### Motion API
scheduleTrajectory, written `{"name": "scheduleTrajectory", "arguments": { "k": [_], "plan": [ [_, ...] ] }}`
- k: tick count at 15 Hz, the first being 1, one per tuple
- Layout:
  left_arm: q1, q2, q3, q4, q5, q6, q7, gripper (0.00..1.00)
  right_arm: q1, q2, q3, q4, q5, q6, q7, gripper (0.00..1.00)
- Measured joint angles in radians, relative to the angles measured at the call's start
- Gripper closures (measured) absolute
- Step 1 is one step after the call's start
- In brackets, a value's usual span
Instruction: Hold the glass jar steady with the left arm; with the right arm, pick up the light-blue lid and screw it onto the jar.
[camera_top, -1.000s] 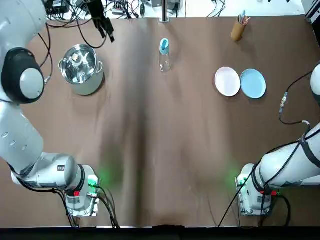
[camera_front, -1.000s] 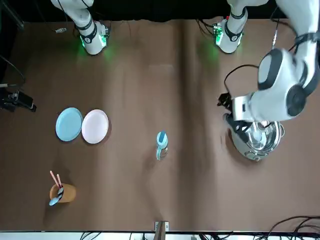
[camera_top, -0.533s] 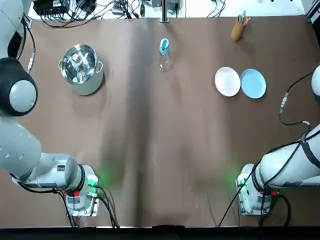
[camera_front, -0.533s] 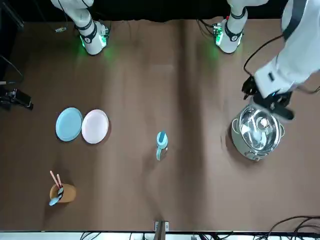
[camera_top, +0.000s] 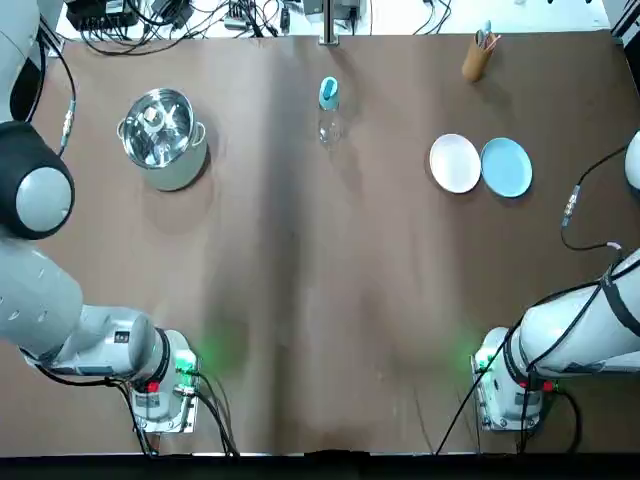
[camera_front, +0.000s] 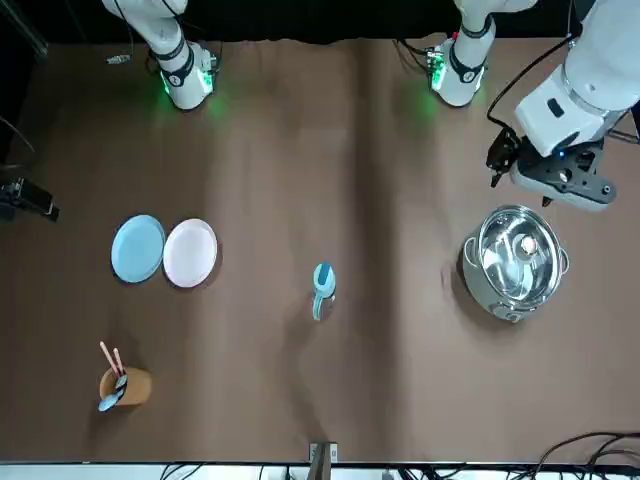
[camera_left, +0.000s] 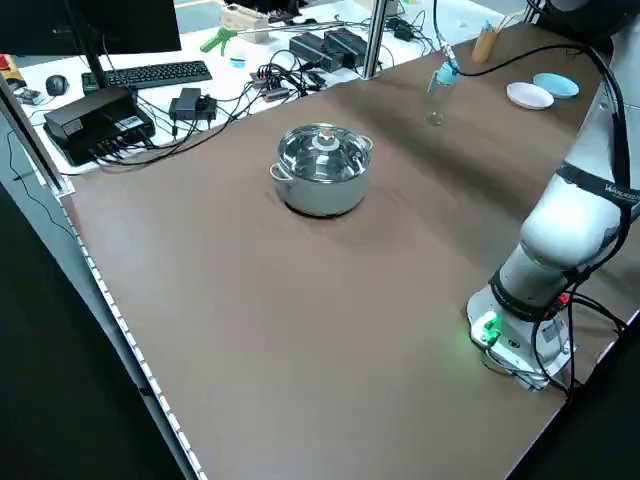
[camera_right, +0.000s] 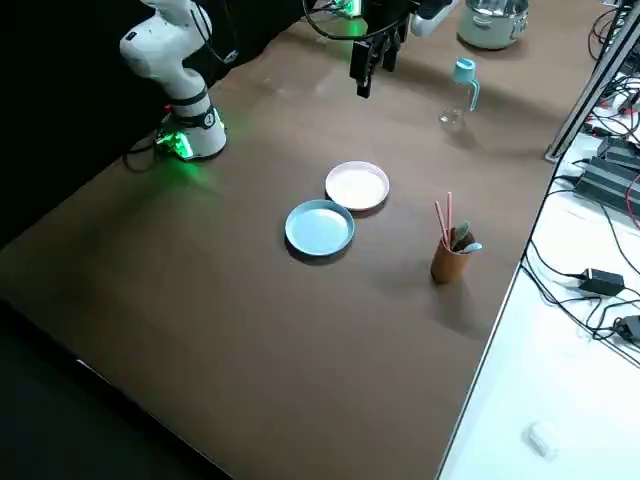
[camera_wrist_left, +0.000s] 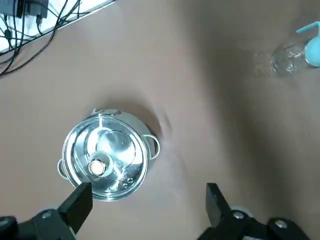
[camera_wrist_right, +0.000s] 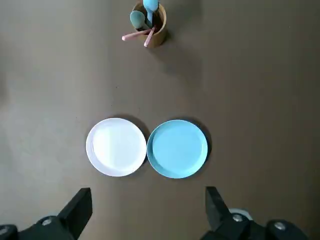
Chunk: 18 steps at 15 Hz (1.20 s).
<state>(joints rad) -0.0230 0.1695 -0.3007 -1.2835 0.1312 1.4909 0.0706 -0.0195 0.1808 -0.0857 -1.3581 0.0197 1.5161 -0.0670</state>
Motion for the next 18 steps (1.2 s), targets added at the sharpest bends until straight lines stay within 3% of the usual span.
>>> {"name": "scheduleTrajectory", "arguments": {
  "k": [4, 9, 18],
  "plan": [
    [0.016, 0.017, 0.008, -0.002, 0.003, -0.001, -0.022, 0.00, 0.000, 0.000, 0.000, 0.000, 0.000, 0.000, -0.002, 0.00],
    [0.072, 0.036, 0.010, -0.002, -0.013, 0.074, -0.275, 0.00, 0.000, 0.000, -0.001, 0.000, 0.000, 0.000, -0.003, 0.00],
    [0.087, 0.066, 0.011, -0.003, -0.013, 0.076, -0.289, 0.00, -0.001, 0.000, 0.000, 0.000, 0.000, 0.000, -0.005, 0.00]
  ]
}}
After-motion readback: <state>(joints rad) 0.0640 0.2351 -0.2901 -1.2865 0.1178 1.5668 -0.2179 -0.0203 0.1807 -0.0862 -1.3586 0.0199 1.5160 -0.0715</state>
